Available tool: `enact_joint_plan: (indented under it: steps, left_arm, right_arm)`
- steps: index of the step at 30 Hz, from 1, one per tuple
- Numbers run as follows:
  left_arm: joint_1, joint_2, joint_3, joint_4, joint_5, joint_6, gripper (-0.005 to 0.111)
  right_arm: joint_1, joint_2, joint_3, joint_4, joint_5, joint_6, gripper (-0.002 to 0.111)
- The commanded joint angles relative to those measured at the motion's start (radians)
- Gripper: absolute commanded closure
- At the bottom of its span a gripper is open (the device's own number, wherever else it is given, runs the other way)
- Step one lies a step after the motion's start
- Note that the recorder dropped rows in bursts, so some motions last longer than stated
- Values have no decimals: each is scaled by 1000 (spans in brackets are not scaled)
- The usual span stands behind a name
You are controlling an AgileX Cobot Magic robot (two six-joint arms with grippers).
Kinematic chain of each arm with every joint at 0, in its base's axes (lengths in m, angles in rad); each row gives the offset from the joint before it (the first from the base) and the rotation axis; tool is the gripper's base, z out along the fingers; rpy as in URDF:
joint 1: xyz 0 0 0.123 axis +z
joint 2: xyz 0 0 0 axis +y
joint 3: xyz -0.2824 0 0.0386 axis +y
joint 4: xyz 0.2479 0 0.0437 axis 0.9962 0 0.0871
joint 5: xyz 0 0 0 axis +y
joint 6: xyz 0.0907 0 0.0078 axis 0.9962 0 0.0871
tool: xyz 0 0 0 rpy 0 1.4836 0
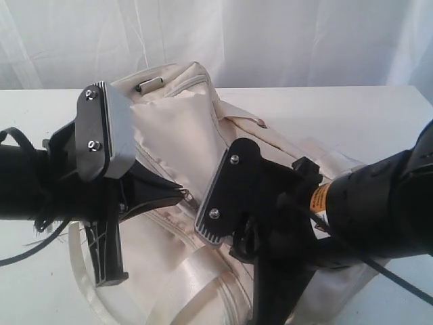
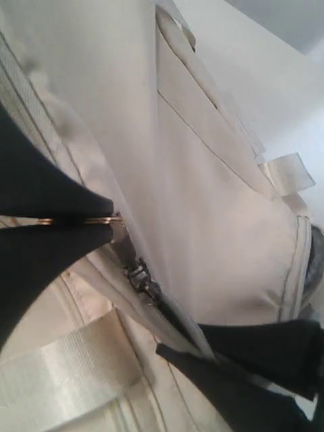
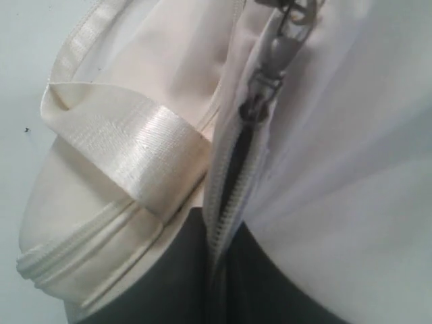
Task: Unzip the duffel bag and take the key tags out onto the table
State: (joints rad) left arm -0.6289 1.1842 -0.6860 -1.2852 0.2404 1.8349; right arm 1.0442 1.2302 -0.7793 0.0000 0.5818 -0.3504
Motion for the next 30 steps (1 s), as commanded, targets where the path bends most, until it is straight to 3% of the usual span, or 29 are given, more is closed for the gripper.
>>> enact_joint_plan:
  steps: [1, 8, 14, 17, 21, 27, 30]
  left_arm:
    - [-1, -9, -1, -10, -102, -11, 107]
    - [1, -9, 22, -10, -438, 9, 107]
    - [4, -9, 26, -7, -712, 53, 107]
    - [20, -9, 24, -14, -675, 55, 107]
    - [27, -9, 24, -78, -514, 57, 107]
    - [27, -9, 24, -144, -221, 23, 107]
    - [27, -9, 24, -141, -123, -39, 107]
  right_arm:
    - [-5, -1, 2, -28, 103, -1, 108]
    - [-5, -3, 2, -178, 213, 166, 108]
    - [-9, -3, 2, -448, 363, 402, 108]
    - [-9, -3, 2, -638, 466, 551, 108]
    - [-9, -3, 35, -821, 520, 691, 108]
    - [-9, -3, 53, -788, 456, 688, 106]
    - [-9, -17, 53, -771, 454, 688, 92]
